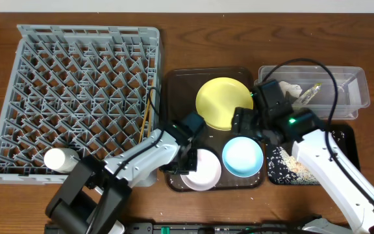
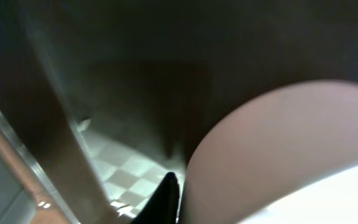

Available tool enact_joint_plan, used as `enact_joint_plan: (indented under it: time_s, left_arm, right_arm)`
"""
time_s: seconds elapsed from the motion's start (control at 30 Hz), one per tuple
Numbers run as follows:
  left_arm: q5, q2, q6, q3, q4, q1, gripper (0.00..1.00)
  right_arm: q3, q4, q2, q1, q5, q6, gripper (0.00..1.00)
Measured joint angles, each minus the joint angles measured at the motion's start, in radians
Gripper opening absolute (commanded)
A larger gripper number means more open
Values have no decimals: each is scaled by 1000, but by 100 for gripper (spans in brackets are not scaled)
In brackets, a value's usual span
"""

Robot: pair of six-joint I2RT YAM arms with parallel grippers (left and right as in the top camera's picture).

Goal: Sort waste into correct bins and load items into the dishwasher
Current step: 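Grasp the pink bowl rim on the tray with the left gripper, then carry the pink bowl with the left gripper and set it in the rack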

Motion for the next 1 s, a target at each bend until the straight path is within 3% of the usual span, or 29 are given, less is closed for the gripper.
enact_joint_plan:
  time_s: [0.27,0.53,0.73,1.0]
  left_arm:
    - [-50,-105,1,47,-145,69,8]
    - [-352,-362,58,252,-274,180,7]
    - [-724,-394,90,269,-298,252,8]
    - [-1258,-238,103,269,-169,308,7]
  right_arm:
    - [0,-12,-48,-108,-2,1,85]
    - [0,-29,-174,-245,-2,0,86]
    - [0,-43,-216,-294,0,-5,88]
    - [0,-43,-217,-294,-2,-13,88]
